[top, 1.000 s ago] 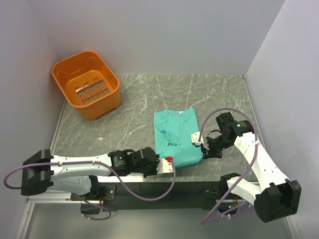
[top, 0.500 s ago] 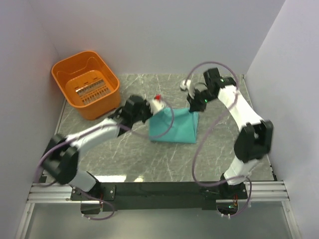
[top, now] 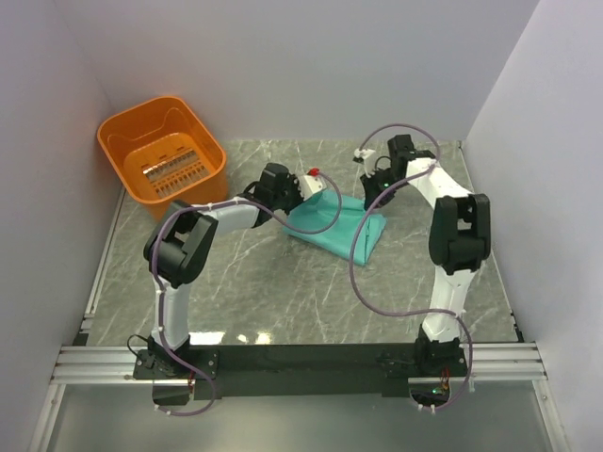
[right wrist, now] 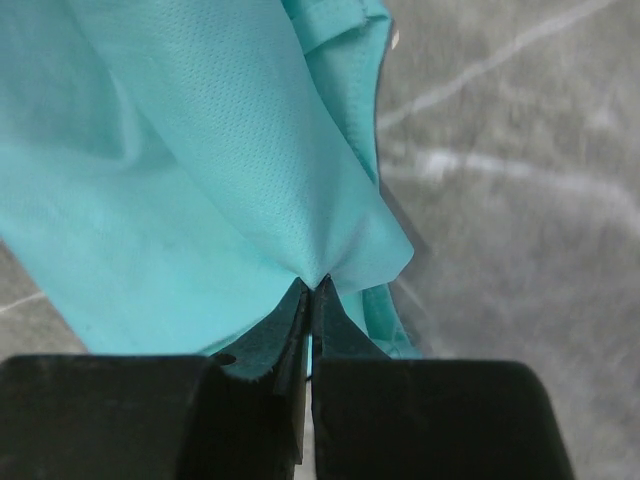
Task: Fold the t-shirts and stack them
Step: Fold the tshirt
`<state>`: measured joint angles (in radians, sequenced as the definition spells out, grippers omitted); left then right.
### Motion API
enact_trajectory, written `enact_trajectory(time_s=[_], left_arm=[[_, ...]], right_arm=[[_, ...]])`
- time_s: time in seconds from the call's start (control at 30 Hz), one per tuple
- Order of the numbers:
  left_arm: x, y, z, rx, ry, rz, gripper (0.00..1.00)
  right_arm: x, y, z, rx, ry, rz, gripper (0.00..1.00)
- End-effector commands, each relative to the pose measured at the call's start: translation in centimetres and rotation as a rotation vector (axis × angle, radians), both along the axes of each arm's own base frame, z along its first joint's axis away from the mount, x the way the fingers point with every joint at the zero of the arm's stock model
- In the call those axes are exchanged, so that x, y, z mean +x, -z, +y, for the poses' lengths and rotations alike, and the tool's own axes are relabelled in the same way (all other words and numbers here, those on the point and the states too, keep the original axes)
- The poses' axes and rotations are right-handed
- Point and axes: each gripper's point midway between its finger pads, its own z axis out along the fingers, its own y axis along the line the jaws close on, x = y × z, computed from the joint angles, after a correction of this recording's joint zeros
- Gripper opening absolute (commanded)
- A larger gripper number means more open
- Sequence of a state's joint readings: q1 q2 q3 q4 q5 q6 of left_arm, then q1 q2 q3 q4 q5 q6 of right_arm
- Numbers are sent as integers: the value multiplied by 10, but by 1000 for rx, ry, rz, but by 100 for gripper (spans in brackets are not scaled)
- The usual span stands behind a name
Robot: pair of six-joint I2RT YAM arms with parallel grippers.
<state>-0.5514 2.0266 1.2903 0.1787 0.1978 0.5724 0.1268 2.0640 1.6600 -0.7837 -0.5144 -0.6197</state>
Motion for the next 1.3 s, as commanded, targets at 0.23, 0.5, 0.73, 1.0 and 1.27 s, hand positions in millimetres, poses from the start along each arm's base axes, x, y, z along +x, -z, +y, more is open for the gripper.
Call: enact_trajectory(time_s=[0.23,0.5,0.73,1.0,1.27], left_arm=[[-1,-95,-21,-155,104,-238,0],[-74,-139,5,-162,139,-251,0],[-99,-220,23,-231,86,-310,0],[-142,-234,19,-221,177,-272,1],[-239,-147,11,-205,341,-68,0]], right_arm=[[-45,-75,8,186,-61,-115,0],[-118,-124,13,243,-175,-136,0],[-89,-202,11,234,-122,-262,0],[-133,-229,18,273,-251,-248,0],[-247,-114,-16,98,-309,-125,0]])
